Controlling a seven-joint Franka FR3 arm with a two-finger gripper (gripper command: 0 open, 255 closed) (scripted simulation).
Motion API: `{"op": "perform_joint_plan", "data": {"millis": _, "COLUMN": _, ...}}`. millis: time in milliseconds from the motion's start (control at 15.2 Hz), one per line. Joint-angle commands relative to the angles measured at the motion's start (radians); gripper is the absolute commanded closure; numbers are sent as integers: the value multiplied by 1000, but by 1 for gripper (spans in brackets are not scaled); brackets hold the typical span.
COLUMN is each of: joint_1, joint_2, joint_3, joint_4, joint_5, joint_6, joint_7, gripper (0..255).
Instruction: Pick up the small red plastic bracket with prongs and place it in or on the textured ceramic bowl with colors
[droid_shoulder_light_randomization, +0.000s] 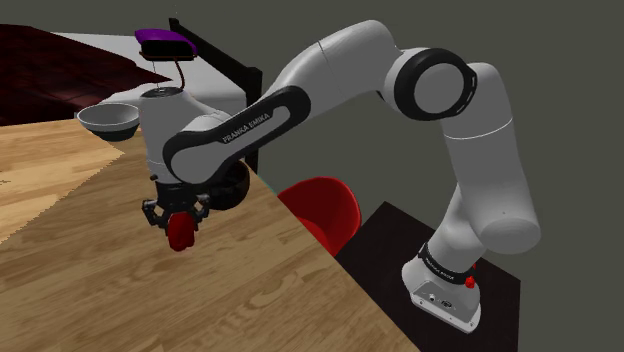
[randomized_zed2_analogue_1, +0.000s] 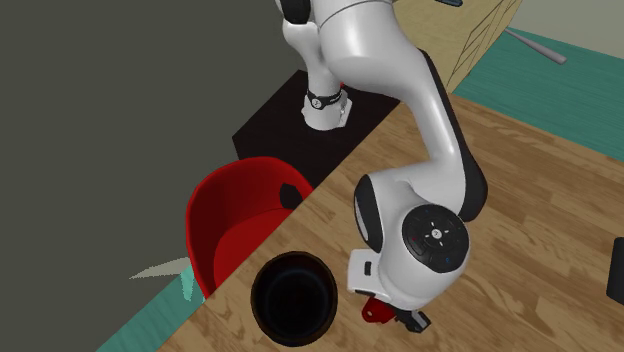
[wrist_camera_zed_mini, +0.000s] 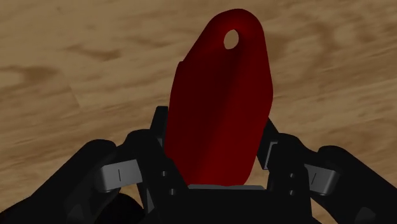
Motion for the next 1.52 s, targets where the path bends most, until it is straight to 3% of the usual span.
{"op": "perform_joint_plan", "data": {"millis": 0, "joint_1": -2, "joint_2": -16, "joint_3": 3, "joint_4": 2, "joint_5": 4, "joint_6": -18, "joint_7": -1, "gripper": 255}}
{"op": "perform_joint_plan", "data": {"millis": 1452, "joint_1": -14, "joint_2": -142, "joint_3": 28, "joint_4": 108, "joint_5": 39, "joint_6": -247, "joint_7": -8, "gripper": 255}}
